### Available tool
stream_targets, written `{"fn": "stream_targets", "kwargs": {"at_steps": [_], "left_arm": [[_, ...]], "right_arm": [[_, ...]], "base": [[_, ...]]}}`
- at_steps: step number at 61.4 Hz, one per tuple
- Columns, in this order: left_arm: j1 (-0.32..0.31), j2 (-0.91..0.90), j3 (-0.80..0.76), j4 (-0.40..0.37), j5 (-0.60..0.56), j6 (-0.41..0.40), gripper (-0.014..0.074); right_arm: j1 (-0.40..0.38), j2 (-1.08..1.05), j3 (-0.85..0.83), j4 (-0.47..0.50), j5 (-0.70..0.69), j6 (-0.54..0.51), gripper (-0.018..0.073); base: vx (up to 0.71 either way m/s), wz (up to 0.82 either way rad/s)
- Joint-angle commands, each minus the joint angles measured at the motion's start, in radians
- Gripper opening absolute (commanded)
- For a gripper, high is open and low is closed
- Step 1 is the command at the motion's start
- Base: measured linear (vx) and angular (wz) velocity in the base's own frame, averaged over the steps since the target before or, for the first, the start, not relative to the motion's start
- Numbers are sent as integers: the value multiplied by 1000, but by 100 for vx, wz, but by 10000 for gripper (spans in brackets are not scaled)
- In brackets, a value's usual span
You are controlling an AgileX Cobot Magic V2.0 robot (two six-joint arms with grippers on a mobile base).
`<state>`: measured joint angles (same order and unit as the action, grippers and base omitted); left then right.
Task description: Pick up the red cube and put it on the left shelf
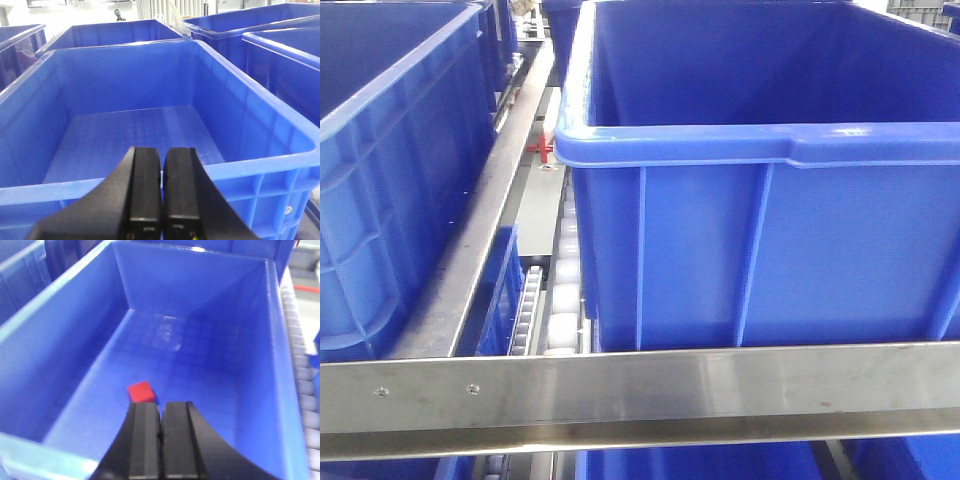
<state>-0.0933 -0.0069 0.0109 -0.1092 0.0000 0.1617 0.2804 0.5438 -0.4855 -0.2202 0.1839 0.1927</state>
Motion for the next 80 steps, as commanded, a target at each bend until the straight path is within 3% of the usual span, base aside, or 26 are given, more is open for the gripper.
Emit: {"fn": "stream_targets", "kwargs": {"at_steps": [1,13,23,45,80], "left_arm": [[2,6,22,-9,-84,-2,106],[2,6,22,-9,-84,-2,106],[2,6,22,-9,-84,-2,106],[2,6,22,-9,-84,-2,106],[2,6,22,-9,-84,-2,106]], "right_arm": [[-54,-71,13,-20,-76,-4,52],[-173,-246,158,-20,-111,-4,52],[-227,-366,280,-20,-133,-4,52],[-238,-577,494,-20,-246,-3,52],[-238,-572,490,-18,-246,-3,52]], "base": [[0,0],[0,0],[0,0],[0,0],[0,0]]}}
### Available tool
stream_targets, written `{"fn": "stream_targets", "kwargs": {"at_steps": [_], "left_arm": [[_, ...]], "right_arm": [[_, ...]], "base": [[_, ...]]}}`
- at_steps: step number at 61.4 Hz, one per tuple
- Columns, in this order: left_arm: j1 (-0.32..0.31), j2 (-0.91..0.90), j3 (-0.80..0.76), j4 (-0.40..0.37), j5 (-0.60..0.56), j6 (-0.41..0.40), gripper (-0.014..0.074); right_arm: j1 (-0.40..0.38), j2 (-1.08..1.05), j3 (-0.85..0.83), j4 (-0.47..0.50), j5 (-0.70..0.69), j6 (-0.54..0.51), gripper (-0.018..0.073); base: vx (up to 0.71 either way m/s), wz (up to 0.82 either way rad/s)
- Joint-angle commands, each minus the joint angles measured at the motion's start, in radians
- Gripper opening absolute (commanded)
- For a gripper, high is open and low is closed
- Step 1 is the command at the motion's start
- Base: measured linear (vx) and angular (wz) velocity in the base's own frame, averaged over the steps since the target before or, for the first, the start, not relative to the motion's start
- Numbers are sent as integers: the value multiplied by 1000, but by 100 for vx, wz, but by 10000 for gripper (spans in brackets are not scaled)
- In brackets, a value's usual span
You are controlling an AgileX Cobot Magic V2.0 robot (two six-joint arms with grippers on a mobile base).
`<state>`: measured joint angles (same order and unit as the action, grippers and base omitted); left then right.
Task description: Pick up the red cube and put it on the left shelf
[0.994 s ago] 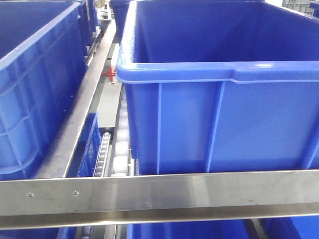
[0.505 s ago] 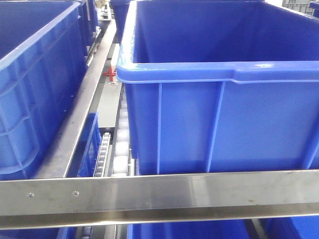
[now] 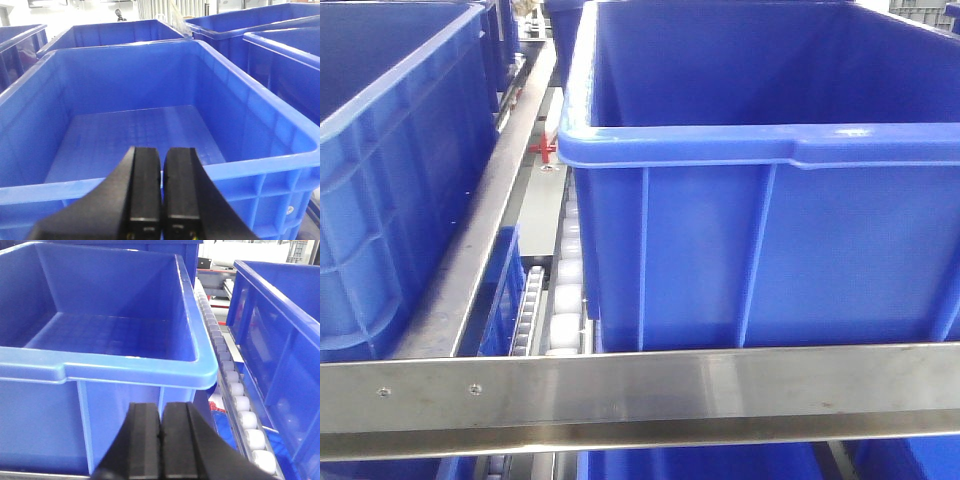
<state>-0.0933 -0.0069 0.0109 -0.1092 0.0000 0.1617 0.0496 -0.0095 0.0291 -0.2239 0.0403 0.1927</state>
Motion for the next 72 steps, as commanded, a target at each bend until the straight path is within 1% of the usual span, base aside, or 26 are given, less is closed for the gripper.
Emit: {"fn": "stream_targets", "kwargs": {"at_steps": [1,7,14,18,72], "left_arm": [[2,6,22,-9,-84,-2,106],[2,6,22,-9,-84,-2,106],[2,6,22,-9,-84,-2,106],[2,6,22,-9,-84,-2,106],[2,6,22,-9,-84,-2,106]], "right_arm": [[-8,-19,-25,-15,-104,-3,52],[-8,-19,-25,13,-105,-19,52],[-8,-19,-25,148,-104,-158,52],[-8,-19,-25,163,-105,-215,52],[-8,-19,-25,163,-104,-218,52]], "base": [[0,0],[0,0],[0,0],[0,0],[0,0]]}}
